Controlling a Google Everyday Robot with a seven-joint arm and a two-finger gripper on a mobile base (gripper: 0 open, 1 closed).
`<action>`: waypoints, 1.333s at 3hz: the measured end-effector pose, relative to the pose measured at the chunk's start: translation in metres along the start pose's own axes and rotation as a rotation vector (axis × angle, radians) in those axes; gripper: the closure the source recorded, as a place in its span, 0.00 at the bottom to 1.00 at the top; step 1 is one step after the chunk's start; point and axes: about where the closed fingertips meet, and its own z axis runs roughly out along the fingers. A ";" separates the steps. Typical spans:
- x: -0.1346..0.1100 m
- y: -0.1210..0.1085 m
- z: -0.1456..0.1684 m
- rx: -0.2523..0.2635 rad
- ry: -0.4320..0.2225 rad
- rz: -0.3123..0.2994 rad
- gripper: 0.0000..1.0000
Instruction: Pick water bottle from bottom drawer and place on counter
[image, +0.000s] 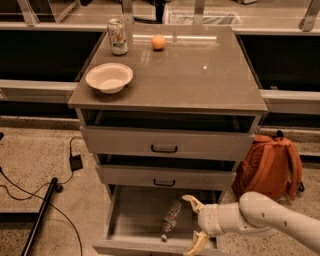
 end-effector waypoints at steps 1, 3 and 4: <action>0.030 -0.045 0.015 0.123 -0.075 -0.066 0.00; 0.069 -0.079 0.040 0.116 -0.029 -0.099 0.00; 0.146 -0.065 0.115 0.036 0.019 -0.190 0.00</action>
Offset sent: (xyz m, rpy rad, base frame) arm 0.0357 -0.0049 -0.0271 0.0595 -0.0975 -0.0534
